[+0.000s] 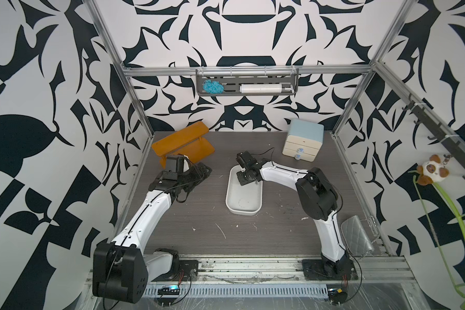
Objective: Take out the screws from the storage box
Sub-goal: Pick up the screw from the storage box, then place the screw at the center of the board.
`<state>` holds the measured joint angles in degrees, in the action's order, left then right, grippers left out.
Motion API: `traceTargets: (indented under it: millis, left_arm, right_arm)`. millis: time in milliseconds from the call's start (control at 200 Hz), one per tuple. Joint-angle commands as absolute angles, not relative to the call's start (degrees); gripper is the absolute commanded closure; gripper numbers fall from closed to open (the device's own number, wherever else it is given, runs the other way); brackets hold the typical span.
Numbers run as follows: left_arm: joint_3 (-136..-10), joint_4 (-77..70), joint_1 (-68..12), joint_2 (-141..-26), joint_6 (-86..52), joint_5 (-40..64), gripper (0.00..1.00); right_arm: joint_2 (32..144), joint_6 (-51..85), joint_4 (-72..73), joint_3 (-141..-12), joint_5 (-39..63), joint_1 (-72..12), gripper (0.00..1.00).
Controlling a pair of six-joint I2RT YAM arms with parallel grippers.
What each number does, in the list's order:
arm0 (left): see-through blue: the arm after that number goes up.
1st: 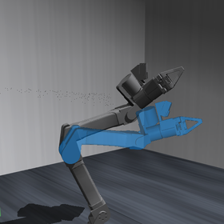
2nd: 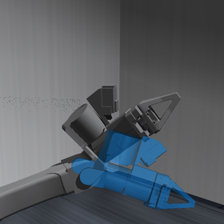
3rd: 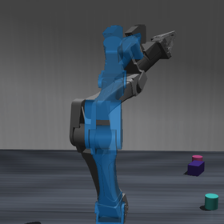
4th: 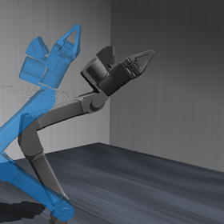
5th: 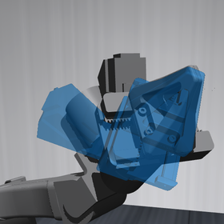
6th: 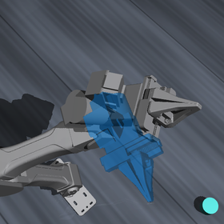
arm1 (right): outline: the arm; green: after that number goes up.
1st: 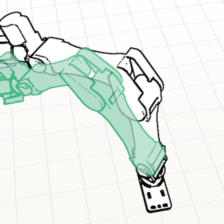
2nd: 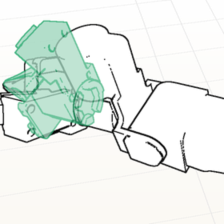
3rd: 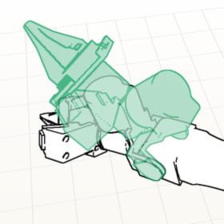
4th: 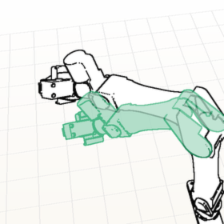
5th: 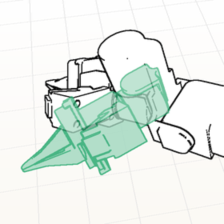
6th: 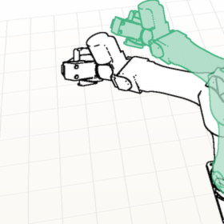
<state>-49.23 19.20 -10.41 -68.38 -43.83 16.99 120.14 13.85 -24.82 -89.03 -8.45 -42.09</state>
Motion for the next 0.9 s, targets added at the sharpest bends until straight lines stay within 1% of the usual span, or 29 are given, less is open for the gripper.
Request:
traceTargets:
  millis: [0,85,130,160,250,325,385,545,610,670,800,895]
  left_arm:
    - [-49.8,20.3,-10.5,-67.9,-42.5,18.1,0.07]
    - [-50.0,20.1,-10.8,-68.2,-42.4,18.5,0.08]
    - [-50.4,20.0,-11.5,-68.6,-42.1,18.8,0.09]
    - [-50.9,19.9,-12.3,-68.9,-41.9,18.9,0.12]
    - [-54.0,20.8,-17.7,-70.5,-40.1,17.5,0.13]
    - [-57.2,23.1,-23.4,-72.3,-39.2,12.6,0.13]
    - [-58.8,23.9,-26.2,-74.9,-39.1,10.2,0.13]
    - [-59.2,23.3,-27.1,-78.1,-40.5,12.1,0.13]
    - [-59.3,22.6,-27.8,-79.0,-40.9,13.1,0.13]
    - [-59.9,22.6,-28.8,-80.0,-40.9,13.3,0.13]
    - [-60.9,22.6,-31.0,-81.4,-40.8,12.6,0.13]
    - [-61.9,22.8,-32.0,-82.8,-40.9,12.4,0.13]
  right_arm:
    - [110.0,13.1,-22.3,-86.6,-8.6,-42.1,1.00]
    - [104.6,12.6,-22.2,-84.1,-9.5,-41.7,1.00]
    - [101.3,12.4,-22.1,-82.1,-12.5,-41.1,1.00]
    - [99.0,12.4,-22.0,-80.4,-13.4,-40.5,1.00]
    - [92.0,13.5,-20.2,-73.5,-13.8,-37.0,1.00]
    - [86.7,14.4,-18.6,-67.7,-13.2,-33.0,1.00]
    - [83.8,14.8,-17.8,-63.8,-13.8,-30.0,1.00]
    - [82.5,13.9,-18.9,-57.1,-16.9,-23.9,1.00]
    - [82.2,15.1,-19.6,-55.2,-16.3,-21.6,1.00]
    - [81.2,15.4,-18.2,-52.9,-15.9,-20.9,1.00]
    - [81.1,16.3,-18.7,-50.8,-18.8,-19.7,1.00]
    - [83.0,16.8,-18.8,-50.1,-17.2,-18.5,1.00]
